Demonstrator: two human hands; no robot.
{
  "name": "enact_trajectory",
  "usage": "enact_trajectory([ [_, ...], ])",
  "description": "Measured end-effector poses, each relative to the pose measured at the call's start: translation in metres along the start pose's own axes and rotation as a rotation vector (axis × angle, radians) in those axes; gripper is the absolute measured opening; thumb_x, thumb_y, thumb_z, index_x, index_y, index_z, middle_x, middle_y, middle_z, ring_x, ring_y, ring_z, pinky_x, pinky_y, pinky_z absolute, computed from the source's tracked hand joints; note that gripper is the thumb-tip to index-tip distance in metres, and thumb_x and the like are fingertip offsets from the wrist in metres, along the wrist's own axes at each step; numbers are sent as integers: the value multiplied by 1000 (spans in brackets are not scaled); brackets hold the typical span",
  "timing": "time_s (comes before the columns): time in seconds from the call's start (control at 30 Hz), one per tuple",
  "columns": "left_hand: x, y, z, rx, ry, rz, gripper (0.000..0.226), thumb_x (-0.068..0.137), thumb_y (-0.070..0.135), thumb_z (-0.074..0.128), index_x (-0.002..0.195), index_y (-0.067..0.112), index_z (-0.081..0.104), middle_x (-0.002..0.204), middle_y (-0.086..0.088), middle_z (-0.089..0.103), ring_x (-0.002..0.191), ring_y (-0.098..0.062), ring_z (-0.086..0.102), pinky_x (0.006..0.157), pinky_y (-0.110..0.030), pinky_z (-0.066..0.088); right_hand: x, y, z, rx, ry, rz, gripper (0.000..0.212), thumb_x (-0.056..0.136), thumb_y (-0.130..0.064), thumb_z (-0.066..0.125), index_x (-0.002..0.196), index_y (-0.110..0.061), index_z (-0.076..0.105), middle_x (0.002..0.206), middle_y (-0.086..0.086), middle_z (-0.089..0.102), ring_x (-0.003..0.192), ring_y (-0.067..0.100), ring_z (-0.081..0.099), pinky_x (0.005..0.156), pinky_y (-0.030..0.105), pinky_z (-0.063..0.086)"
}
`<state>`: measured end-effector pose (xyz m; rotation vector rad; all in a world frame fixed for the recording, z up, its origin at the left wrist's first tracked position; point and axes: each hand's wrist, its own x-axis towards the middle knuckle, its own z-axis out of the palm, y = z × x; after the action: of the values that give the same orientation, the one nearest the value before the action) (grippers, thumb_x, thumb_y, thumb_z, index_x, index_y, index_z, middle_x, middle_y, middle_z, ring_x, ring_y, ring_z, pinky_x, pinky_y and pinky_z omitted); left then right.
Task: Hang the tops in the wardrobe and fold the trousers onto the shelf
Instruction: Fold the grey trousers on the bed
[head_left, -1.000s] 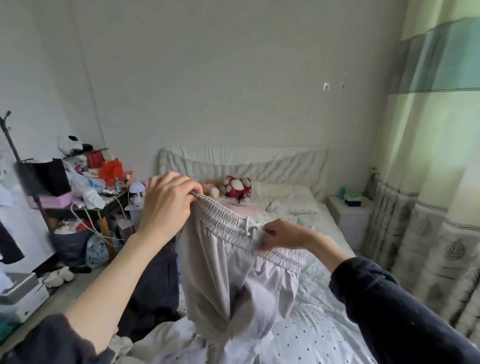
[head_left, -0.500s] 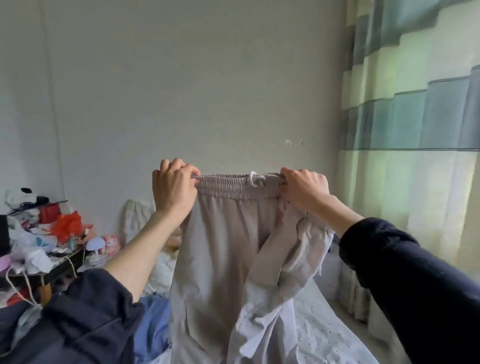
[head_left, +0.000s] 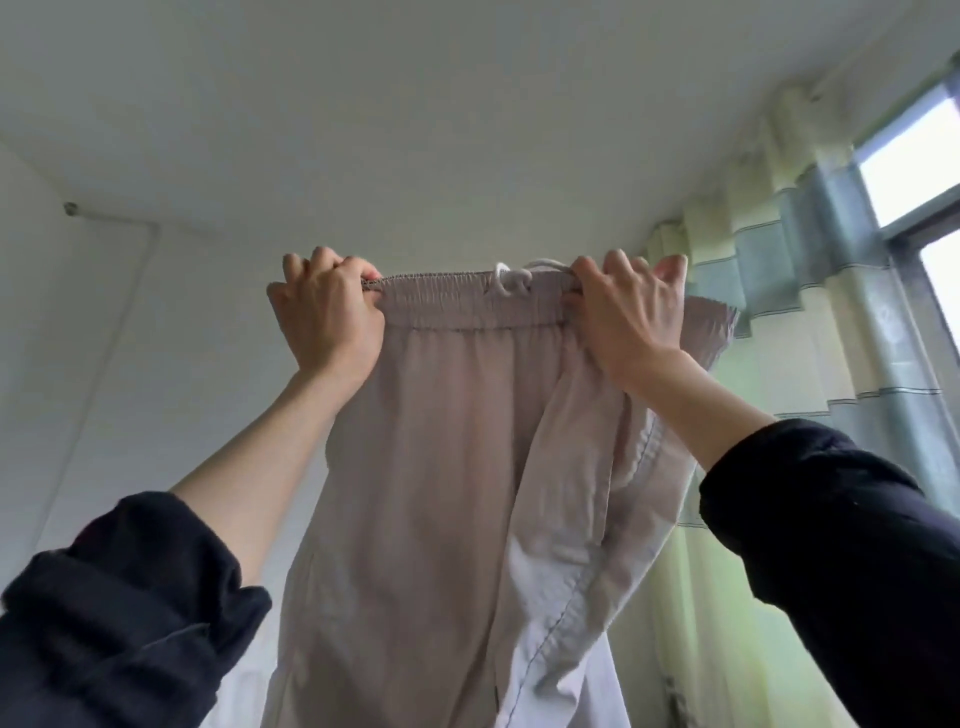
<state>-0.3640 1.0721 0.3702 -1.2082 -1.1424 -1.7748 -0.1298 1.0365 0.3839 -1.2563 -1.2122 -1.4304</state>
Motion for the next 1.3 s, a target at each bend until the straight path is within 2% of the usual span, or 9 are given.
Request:
enact_trajectory([
  [0.1,-2,-5,-6,1,-40,-16,17,88,15,60,102,21,68,112,-6,57,113,-31,40,86,-38,29,1,2,-5,-8,-2,-68,21,95,-21,48,115,-17,55,104,10,59,96,29,58,97,43,25],
  [0.23,-33,-22,2,1,-187,15,14,86,18,62,99,21,69,111,-3,58,111,-29,40,86,-37,27,-28,1,1,26,-166,-102,23,96,-30,48,113,-16,55,110,6,60,103,26,58,97,41,27],
  [0.4,-109,-46,19,34,-537,36,13,89,20,60,99,23,67,111,1,62,112,-26,44,85,-35,29,-112,2,25,49,-533,-57,28,95,-39,49,109,-15,54,114,1,61,104,25,59,92,37,30],
  [0.57,-210,-68,21,-92,-749,-147,12,85,11,64,94,17,70,104,-6,63,106,-30,51,83,-35,40,-207,4,33,122,-835,-94,23,94,-32,48,109,-17,59,113,2,62,101,29,59,72,32,37],
  [0.73,-317,-89,11,-79,-1009,-188,10,83,15,68,90,22,70,102,-3,64,104,-28,56,83,-34,43,-316,11,20,248,-1127,42,23,91,-31,54,112,-28,62,115,1,61,105,29,57,74,32,40],
  [1.03,-394,-72,25,-46,-1113,-33,13,84,14,67,97,16,70,103,-10,66,104,-32,52,82,-38,40,-390,50,38,438,-1493,284,29,87,-31,64,115,-23,66,112,10,66,106,29,58,90,32,47],
  [1.13,-412,-55,42,-60,-1102,37,13,83,11,65,96,11,69,100,-13,63,102,-34,50,83,-39,39,-400,75,57,465,-1607,234,29,90,-23,59,117,-18,65,113,13,67,104,28,61,91,35,48],
  [1.23,-435,-41,63,-98,-1111,67,12,83,11,64,94,10,68,98,-13,62,102,-33,51,82,-38,38,-411,97,84,405,-1759,163,37,93,-11,49,128,-15,59,121,7,63,110,24,58,88,24,43],
  [1.3,-456,-35,82,-96,-1172,45,12,86,16,61,97,14,66,101,-6,60,103,-27,51,73,-33,38,-425,115,112,397,-1824,167,39,90,-7,49,126,-17,61,118,5,65,102,19,59,82,22,43],
])
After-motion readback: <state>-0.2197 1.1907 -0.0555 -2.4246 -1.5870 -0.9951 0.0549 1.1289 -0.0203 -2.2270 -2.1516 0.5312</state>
